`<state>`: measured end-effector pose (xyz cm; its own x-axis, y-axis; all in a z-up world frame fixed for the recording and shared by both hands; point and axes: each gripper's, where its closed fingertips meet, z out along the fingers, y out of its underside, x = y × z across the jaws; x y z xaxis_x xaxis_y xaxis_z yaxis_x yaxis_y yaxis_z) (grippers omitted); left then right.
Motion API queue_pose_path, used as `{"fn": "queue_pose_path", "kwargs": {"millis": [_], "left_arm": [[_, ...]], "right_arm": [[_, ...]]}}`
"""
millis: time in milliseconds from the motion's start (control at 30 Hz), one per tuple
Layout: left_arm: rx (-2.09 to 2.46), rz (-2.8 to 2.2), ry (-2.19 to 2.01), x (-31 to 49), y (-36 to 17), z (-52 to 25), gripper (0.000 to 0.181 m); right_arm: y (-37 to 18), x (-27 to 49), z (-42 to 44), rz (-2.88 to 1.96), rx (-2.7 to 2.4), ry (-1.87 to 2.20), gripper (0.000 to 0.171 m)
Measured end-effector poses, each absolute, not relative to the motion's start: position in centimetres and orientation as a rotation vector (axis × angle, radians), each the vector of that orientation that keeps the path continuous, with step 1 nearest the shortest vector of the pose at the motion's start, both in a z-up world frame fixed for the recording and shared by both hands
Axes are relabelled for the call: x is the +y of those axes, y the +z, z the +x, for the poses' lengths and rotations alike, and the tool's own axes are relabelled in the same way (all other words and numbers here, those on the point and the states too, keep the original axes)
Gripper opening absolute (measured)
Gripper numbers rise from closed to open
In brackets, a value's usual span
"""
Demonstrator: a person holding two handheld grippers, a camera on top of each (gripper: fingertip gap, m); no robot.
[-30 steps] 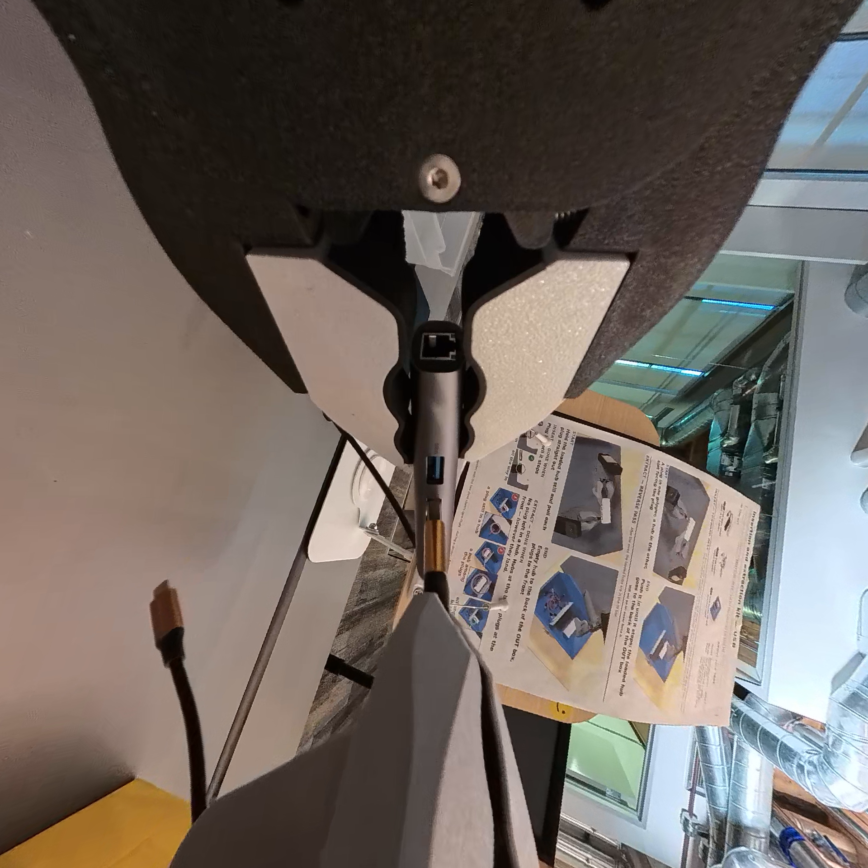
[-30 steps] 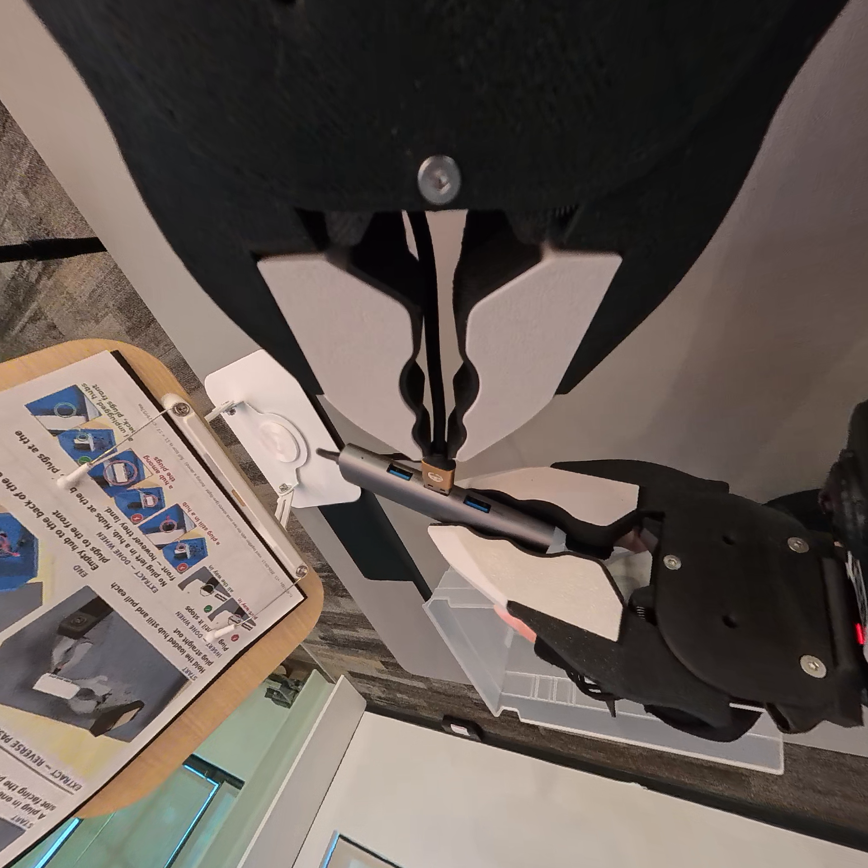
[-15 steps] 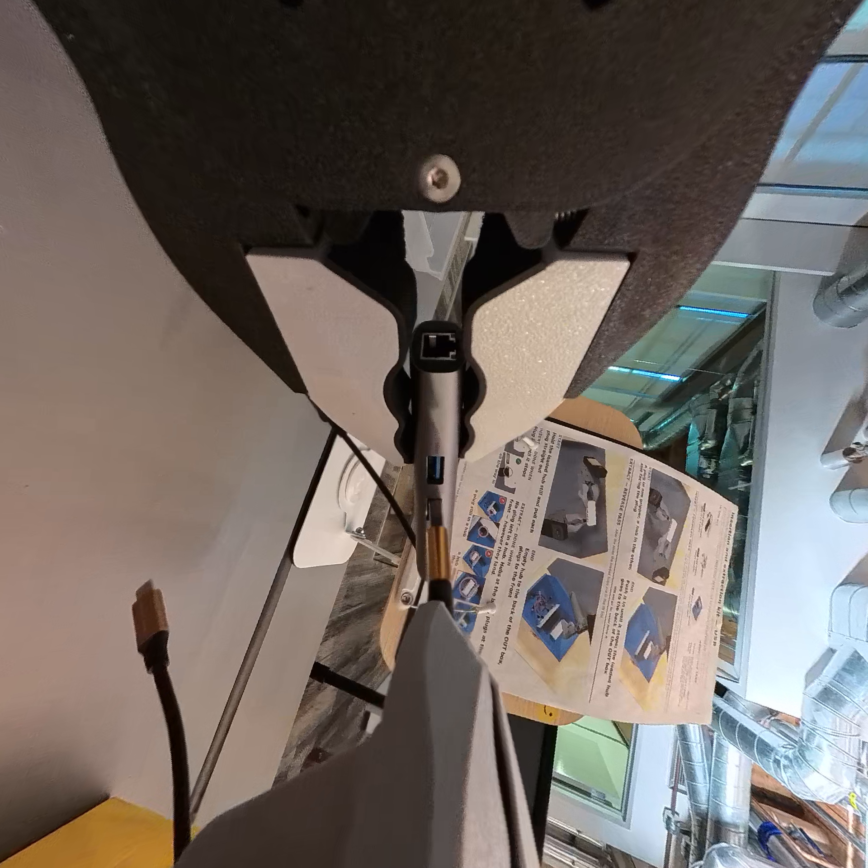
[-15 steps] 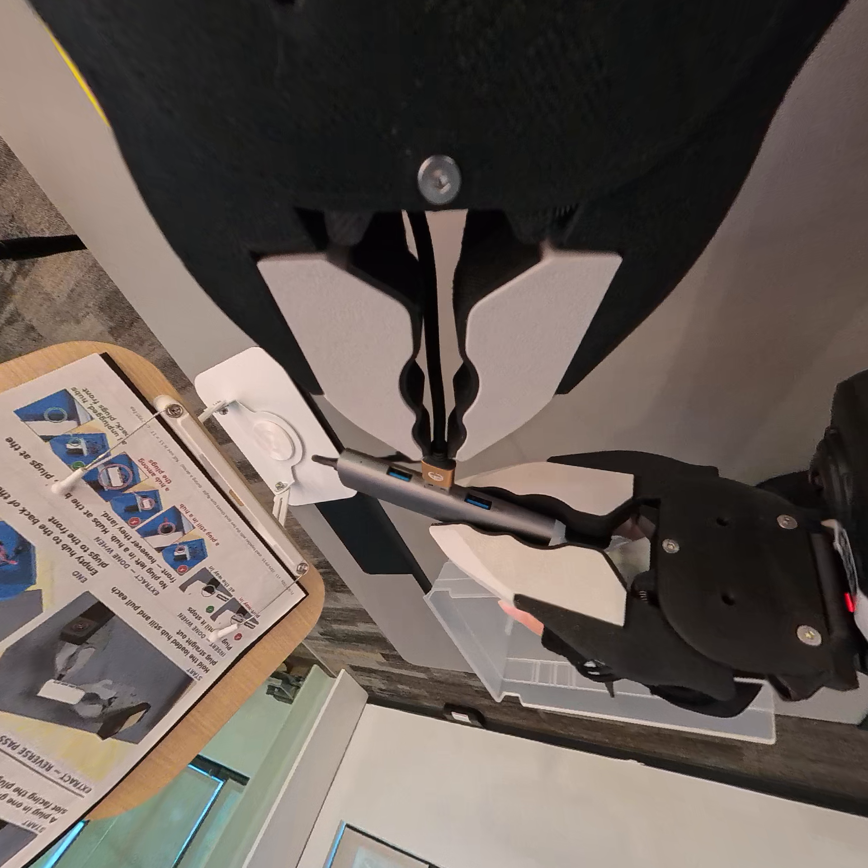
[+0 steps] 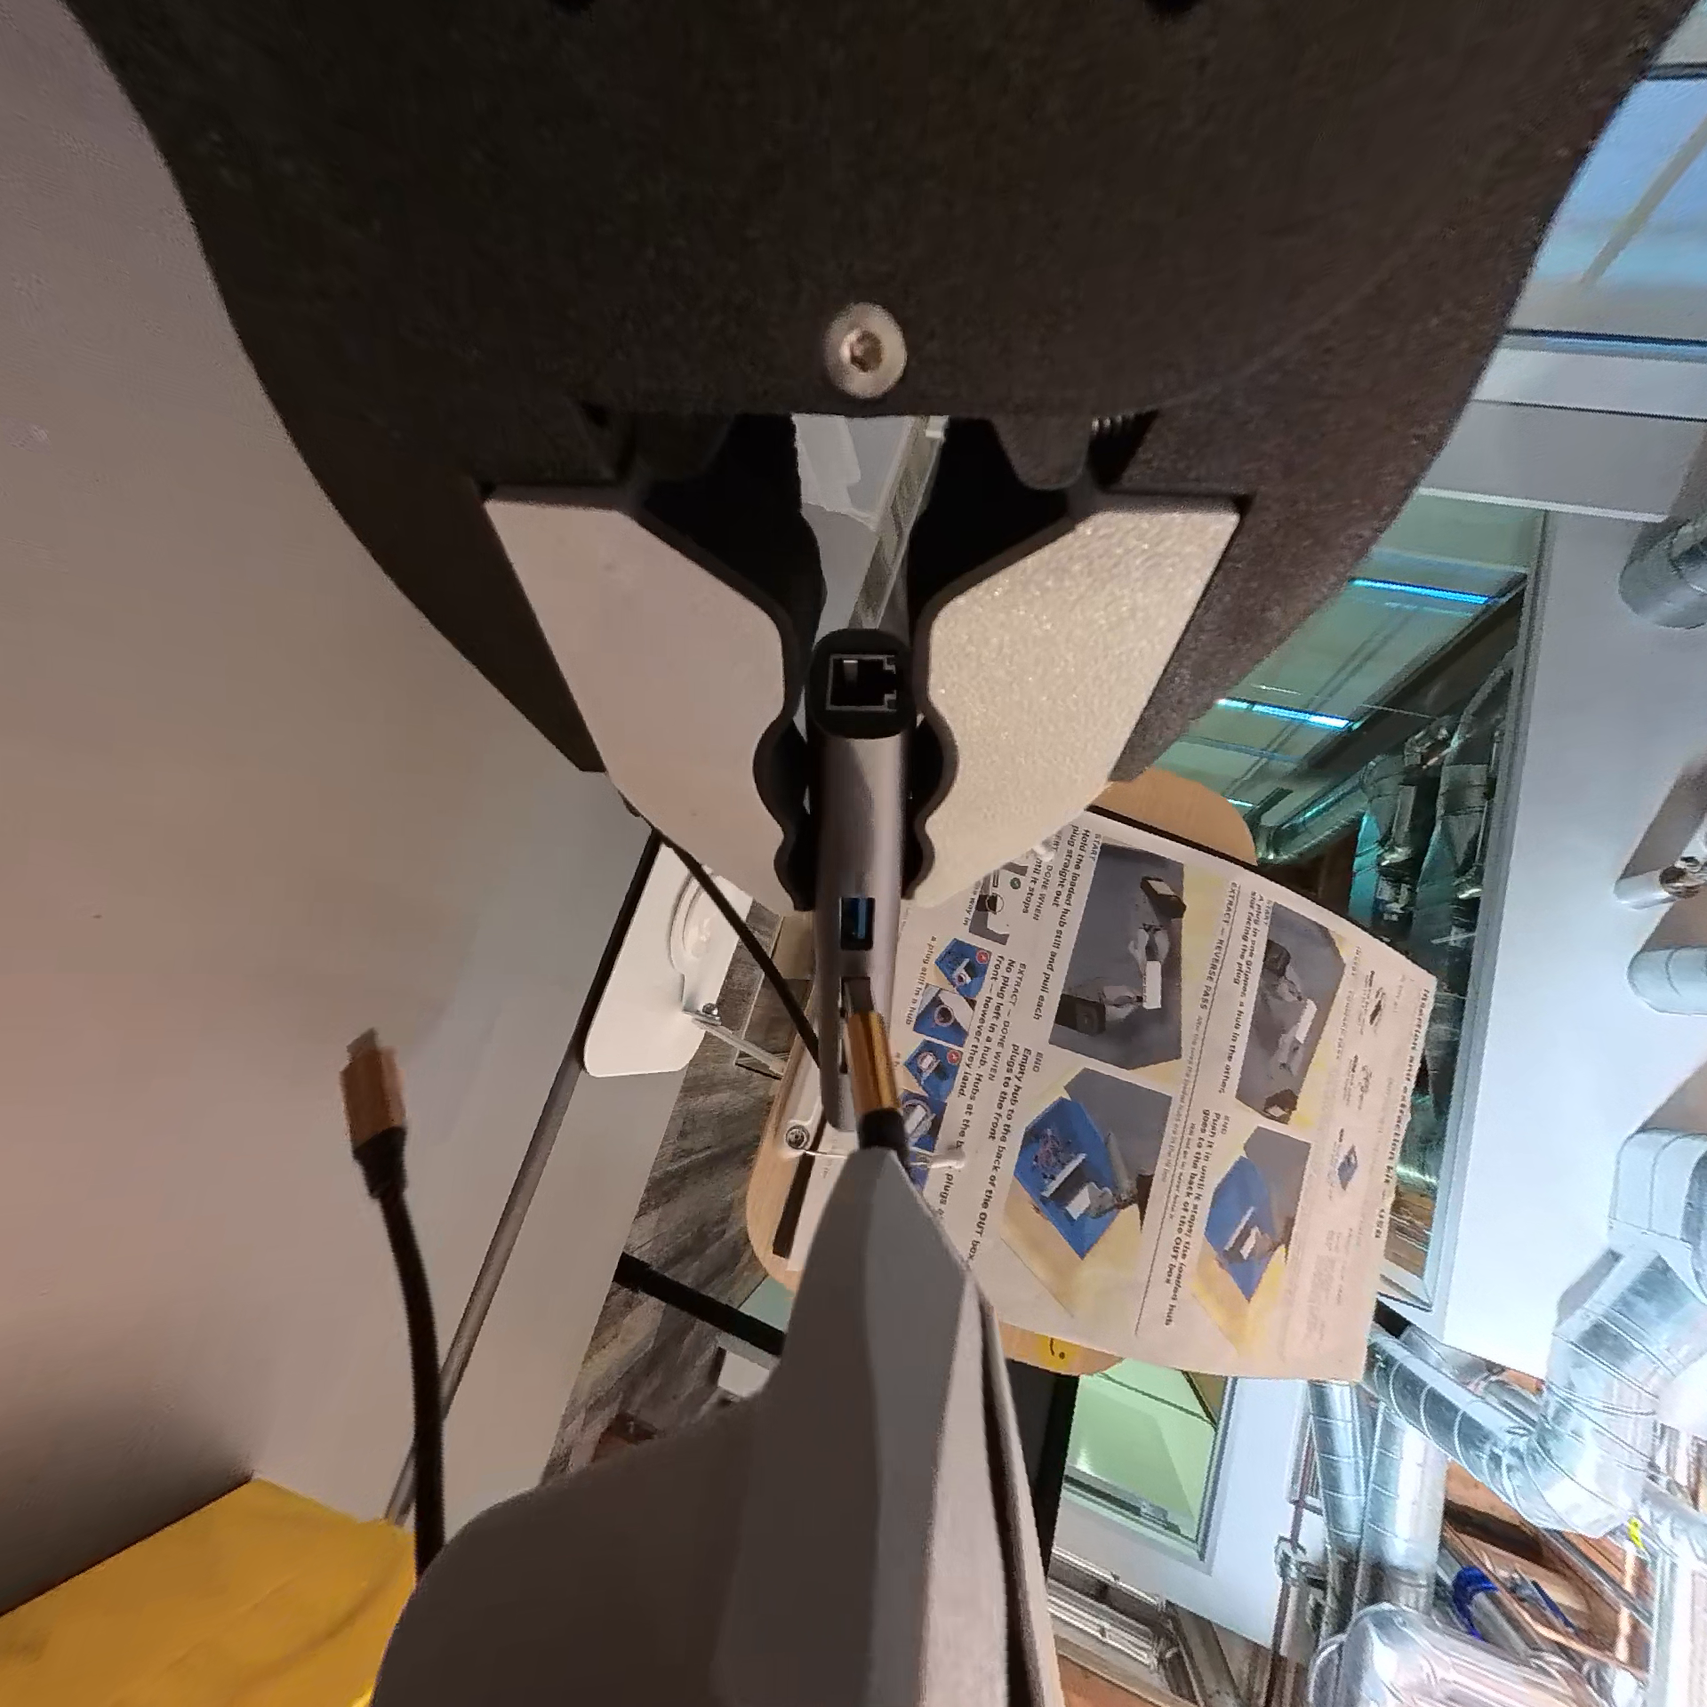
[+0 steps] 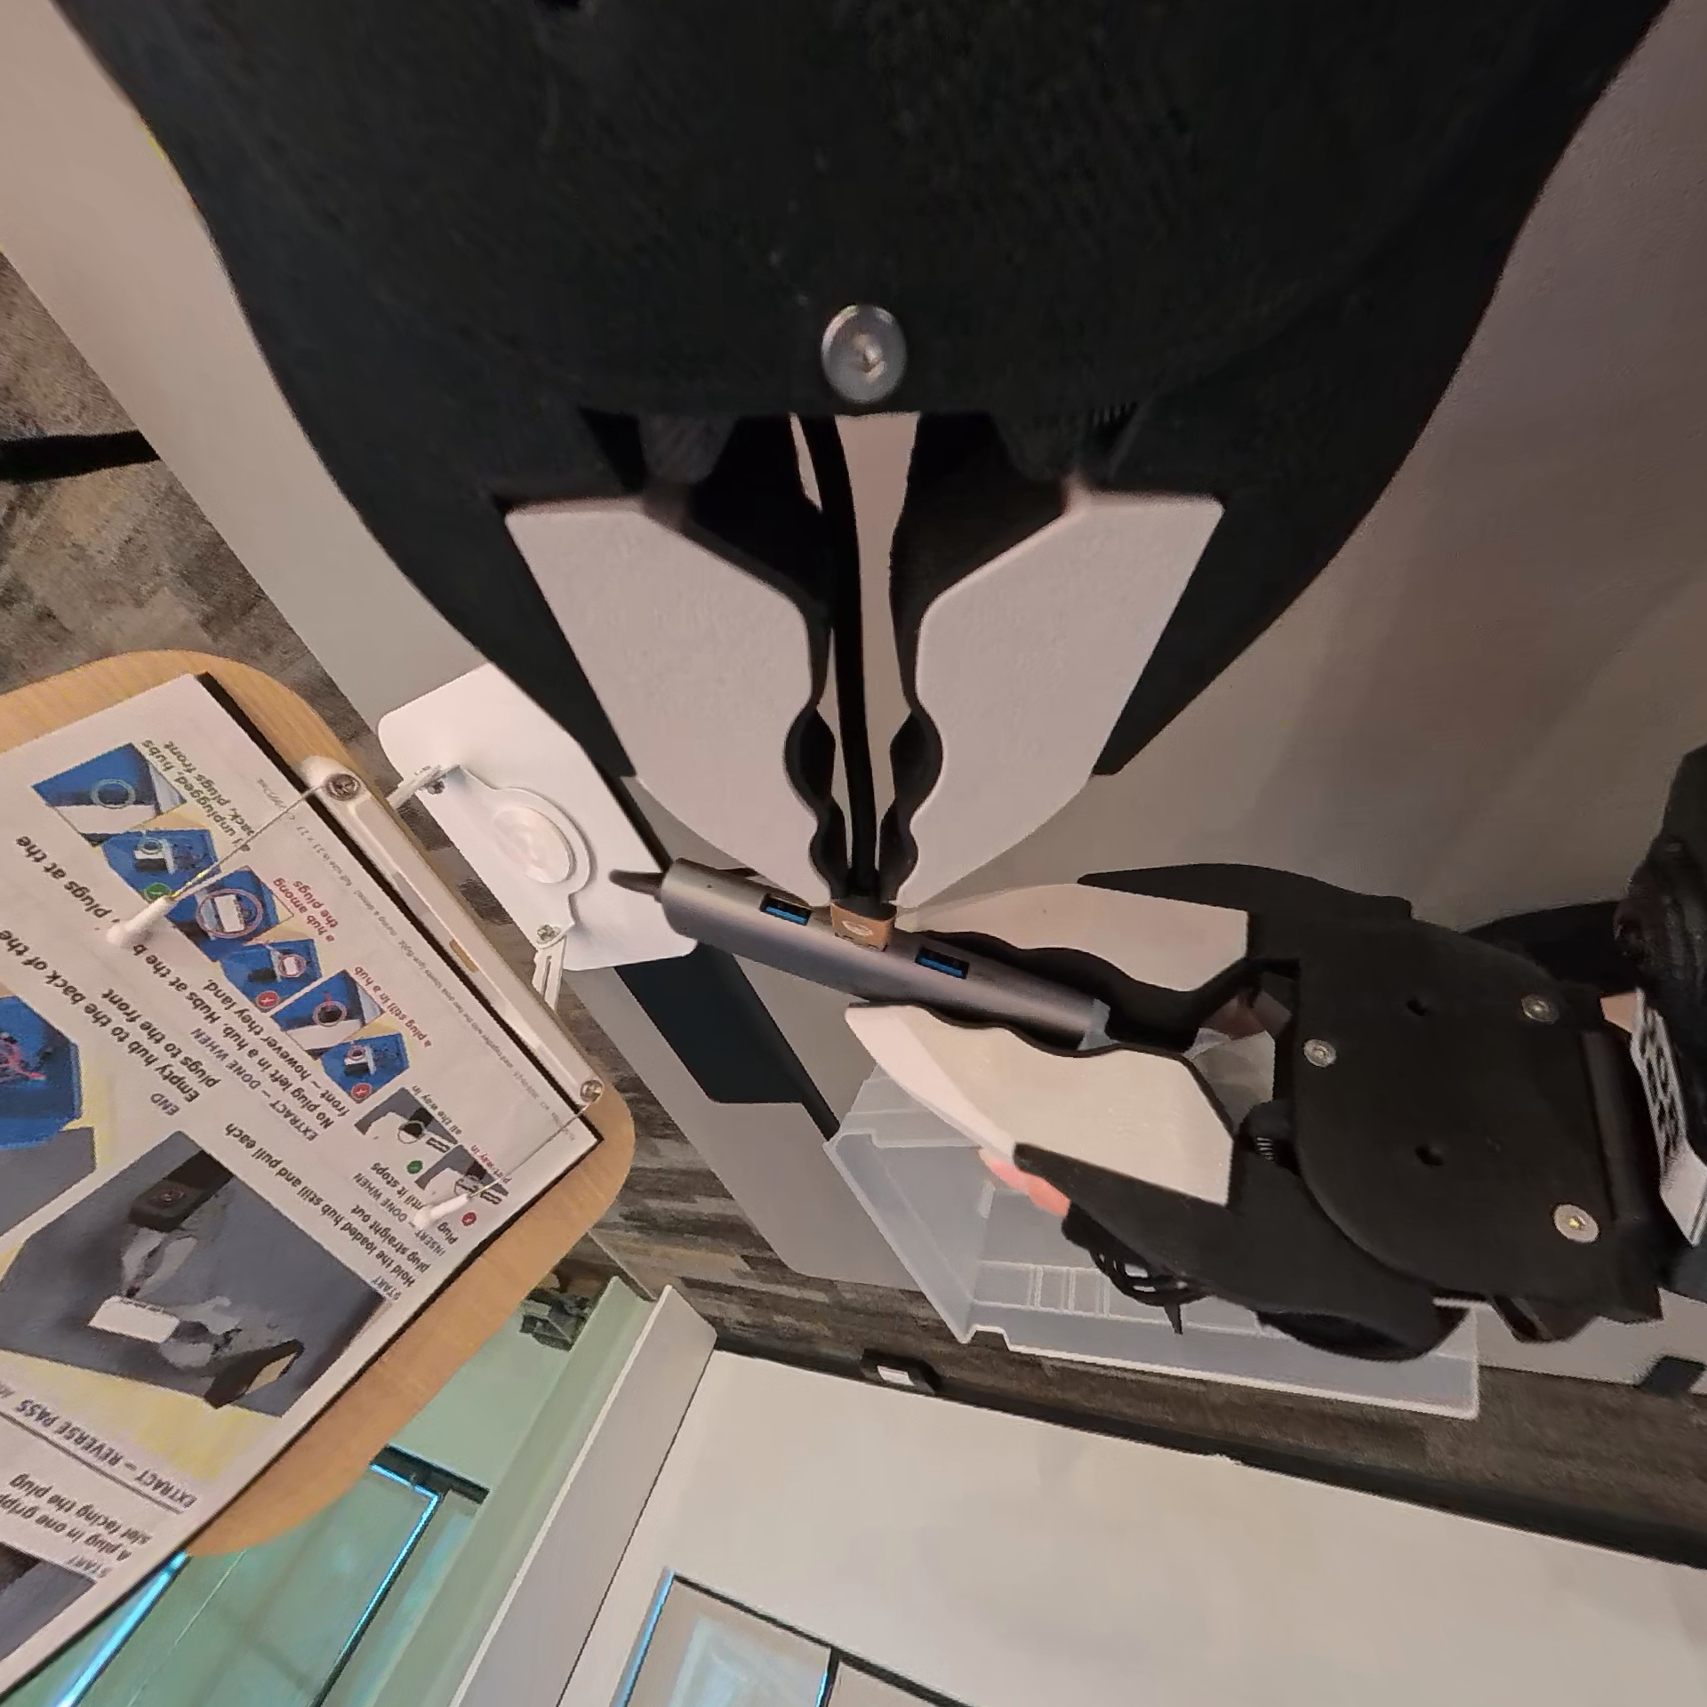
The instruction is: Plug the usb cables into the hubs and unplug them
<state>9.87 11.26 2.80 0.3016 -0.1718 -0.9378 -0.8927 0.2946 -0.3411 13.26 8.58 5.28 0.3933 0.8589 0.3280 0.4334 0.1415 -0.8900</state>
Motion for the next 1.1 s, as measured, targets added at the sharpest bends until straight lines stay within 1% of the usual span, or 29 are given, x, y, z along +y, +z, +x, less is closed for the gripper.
{"fn": "queue_pose_path", "kwargs": {"millis": [267, 433, 633, 733, 1100], "left_arm": [[1.168, -1.186, 0.673, 11.2, 3.1, 9.7, 0.016], [1.168, -1.167, 0.66, 10.8, 3.2, 10.2, 0.016], [1.148, -1.165, 0.685, 10.9, 4.0, 9.6, 0.016], [1.149, -1.154, 0.7, 10.7, 4.3, 9.4, 0.016], [1.238, -1.069, 0.757, 10.2, 3.9, 10.2, 0.016]], "right_arm": [[5.3, 8.5, 13.1, -1.463, -1.223, 0.455, 0.008], [5.4, 8.2, 13.5, -1.429, -1.252, 0.532, 0.008], [4.9, 8.4, 13.1, -1.422, -1.272, 0.445, 0.008], [5.2, 8.4, 13.0, -1.416, -1.249, 0.495, 0.008], [4.7, 8.2, 13.8, -1.459, -1.29, 0.544, 0.008]]}}
